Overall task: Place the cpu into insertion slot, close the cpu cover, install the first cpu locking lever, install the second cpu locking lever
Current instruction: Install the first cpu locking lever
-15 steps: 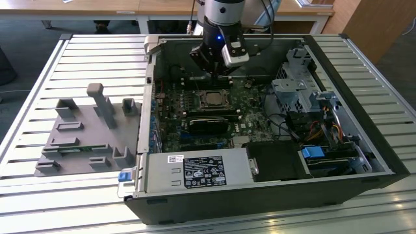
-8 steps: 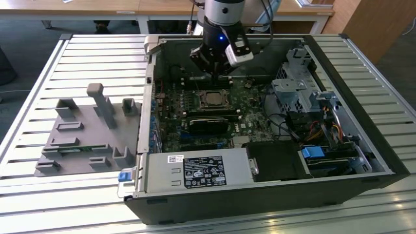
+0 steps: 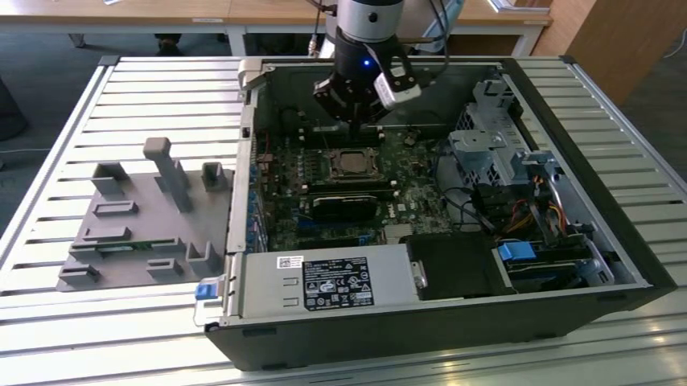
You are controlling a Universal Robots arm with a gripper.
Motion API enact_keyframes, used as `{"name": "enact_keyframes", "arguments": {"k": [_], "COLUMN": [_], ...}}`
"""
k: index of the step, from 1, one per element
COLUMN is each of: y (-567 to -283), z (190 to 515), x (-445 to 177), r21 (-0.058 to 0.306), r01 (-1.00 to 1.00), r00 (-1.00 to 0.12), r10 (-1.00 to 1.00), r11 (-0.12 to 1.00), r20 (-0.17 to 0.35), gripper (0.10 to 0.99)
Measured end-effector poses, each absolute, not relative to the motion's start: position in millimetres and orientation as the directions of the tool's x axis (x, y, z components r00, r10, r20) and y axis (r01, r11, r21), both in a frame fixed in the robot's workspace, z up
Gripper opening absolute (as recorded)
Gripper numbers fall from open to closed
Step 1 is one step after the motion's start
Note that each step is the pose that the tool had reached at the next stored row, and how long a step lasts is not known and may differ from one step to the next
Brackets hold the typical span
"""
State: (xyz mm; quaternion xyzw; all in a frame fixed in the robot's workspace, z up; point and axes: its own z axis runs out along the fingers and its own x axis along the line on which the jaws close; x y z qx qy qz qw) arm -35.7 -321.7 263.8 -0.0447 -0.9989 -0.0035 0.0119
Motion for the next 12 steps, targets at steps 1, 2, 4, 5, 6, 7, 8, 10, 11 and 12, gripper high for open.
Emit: {"name": "enact_keyframes", "arguments": {"k": [1,2,4,5,6,7,8,10,11,12], "y": [-322,-322,-322,-322,-322,-322,-322,-322,-322,-322], "z": [264,264,263,263,263,263,263,263,263,263], "x": [-37,-39,-44,-46,-48,-48,-49,-52,-54,-56], "r21": [0.006,0.006,0.006,0.006,0.006,0.007,0.007,0.007,0.008,0.008], "r01": [0.089,0.089,0.089,0.089,0.089,0.088,0.087,0.085,0.085,0.084], "r00": [-0.996,-0.996,-0.996,-0.996,-0.996,-0.996,-0.996,-0.996,-0.996,-0.996], "r10": [0.089,0.089,0.089,0.089,0.089,0.088,0.086,0.085,0.085,0.084], "r11": [0.996,0.996,0.996,0.996,0.996,0.996,0.996,0.996,0.996,0.996], "r20": [0.024,0.023,0.023,0.023,0.022,0.022,0.021,0.014,0.010,0.006], "gripper": [0.153,0.153,0.153,0.153,0.153,0.153,0.153,0.153,0.153,0.153]}}
